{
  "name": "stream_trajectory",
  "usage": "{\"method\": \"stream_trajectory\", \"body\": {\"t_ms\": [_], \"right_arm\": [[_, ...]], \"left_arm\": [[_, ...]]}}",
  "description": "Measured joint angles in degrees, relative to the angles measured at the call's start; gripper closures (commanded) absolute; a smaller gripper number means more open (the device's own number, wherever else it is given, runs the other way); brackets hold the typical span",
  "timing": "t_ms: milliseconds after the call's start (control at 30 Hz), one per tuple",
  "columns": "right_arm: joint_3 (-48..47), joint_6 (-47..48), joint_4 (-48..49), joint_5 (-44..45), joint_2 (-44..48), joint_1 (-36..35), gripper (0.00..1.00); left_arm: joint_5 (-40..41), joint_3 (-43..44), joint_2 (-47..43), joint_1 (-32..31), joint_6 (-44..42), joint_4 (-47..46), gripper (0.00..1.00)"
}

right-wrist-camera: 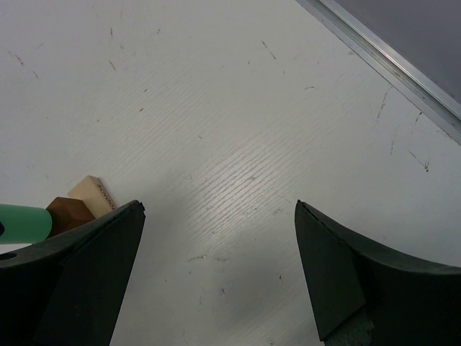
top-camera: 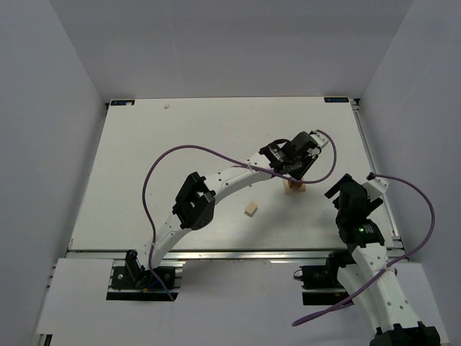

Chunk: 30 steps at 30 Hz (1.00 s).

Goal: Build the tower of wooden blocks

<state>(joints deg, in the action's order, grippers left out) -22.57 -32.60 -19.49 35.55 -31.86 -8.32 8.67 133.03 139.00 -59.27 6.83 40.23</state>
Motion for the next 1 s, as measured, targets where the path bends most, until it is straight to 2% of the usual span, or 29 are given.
{"method": "stream_trajectory", "body": {"t_ms": [367,833,1000], "right_arm": [[0.0,0.1,0.0,-0.2,0.1,0.0,0.11],[0.9,0.3,0.4,-1.2,1.0,0.0,0.11],[0.9,0.3,0.4,-1.3,1.0,0.0,0.11]], "left_arm": [[-0.2,0.0,0.3,0.0,0.0,-0.9,0.89],[0.6,0.0,0.4,0.0,0.0,-1.3,0.88],[0.2,0.0,0.4,0.0,0.0,-1.2,0.81]]}}
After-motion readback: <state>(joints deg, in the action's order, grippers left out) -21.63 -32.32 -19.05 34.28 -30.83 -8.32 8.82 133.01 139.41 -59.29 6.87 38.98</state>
